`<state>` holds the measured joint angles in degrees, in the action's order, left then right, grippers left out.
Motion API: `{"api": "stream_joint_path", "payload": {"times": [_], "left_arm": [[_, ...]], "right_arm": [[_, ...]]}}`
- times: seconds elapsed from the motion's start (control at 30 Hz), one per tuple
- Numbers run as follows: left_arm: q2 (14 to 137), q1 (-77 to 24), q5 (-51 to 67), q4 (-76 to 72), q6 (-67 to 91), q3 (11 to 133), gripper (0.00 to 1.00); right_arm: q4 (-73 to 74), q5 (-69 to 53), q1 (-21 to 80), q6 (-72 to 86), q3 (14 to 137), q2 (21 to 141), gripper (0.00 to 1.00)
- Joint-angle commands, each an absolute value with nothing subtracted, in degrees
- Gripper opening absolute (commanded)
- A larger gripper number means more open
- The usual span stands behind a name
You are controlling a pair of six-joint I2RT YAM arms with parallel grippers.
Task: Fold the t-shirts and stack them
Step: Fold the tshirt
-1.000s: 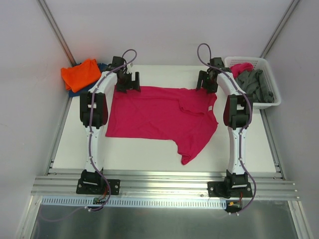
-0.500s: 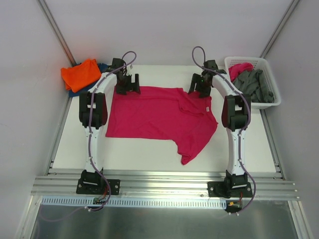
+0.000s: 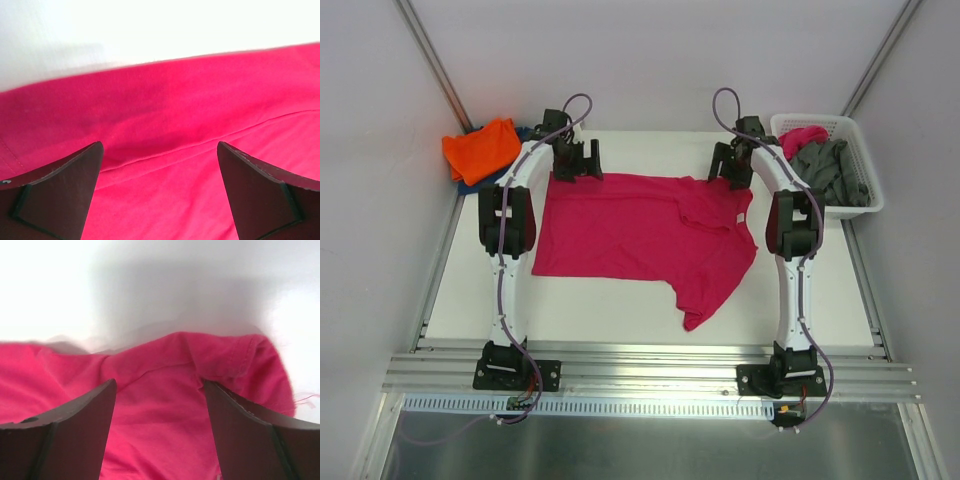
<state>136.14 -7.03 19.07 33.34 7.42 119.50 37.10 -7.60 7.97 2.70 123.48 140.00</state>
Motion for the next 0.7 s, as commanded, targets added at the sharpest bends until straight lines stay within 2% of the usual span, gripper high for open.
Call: {"api": "stream_joint_path", "payload": {"times": [0.0,0.33,0.67], "left_arm": [[136.8,-6.3,19.8,34.0,8.4,122.8,0.99],[140.4,-6.2,21.3,34.0,8.2,127.6,0.99],[135.4,-6.4,13.2,31.4,4.2,132.9,0.99]], "right_arm": [[37.4,-4.3,5.8,1.6,127.3,140.8,0.76],[35.8,-3.8,5.8,1.3,131.6,142.6,0.76],[33.0,1.8,6.9,-4.0,134.2,135.3,0.76]]}}
